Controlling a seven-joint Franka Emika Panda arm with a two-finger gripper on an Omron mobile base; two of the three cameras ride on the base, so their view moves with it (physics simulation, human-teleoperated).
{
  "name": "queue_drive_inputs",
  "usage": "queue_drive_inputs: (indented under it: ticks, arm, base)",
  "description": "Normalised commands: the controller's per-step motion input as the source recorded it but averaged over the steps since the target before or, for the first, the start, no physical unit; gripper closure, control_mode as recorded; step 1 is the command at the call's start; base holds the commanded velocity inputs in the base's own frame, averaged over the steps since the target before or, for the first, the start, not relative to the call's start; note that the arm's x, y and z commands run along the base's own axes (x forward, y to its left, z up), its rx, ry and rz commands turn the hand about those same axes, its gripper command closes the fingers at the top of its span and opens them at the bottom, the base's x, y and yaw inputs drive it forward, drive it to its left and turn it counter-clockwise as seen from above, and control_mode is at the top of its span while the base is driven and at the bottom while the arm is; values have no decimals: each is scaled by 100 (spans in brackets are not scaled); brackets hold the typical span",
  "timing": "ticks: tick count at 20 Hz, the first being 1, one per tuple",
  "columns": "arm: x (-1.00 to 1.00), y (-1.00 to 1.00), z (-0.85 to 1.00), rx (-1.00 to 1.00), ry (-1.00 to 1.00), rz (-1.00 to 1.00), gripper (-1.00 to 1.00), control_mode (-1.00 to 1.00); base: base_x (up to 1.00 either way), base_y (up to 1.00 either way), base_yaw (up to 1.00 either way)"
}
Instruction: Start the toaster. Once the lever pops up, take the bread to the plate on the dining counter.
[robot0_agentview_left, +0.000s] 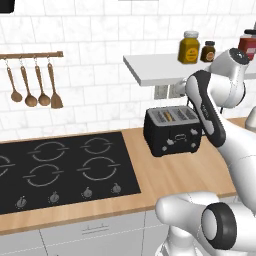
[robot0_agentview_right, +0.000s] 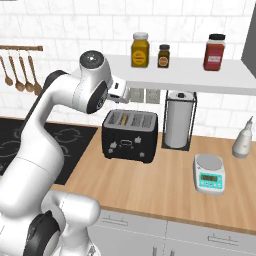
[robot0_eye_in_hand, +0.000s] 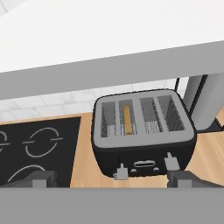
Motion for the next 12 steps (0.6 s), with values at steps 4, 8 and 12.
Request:
queue_drive_inputs:
  ticks: [4, 8, 12]
  arm:
    - [0, 0, 0, 0, 0, 0, -100, -100]
    - [0, 0, 0, 0, 0, 0, -100, -100]
    - [0, 0, 0, 0, 0, 0, -100, -100]
  base:
    - [0, 0, 0]
    - [0, 0, 0]
    - [0, 0, 0]
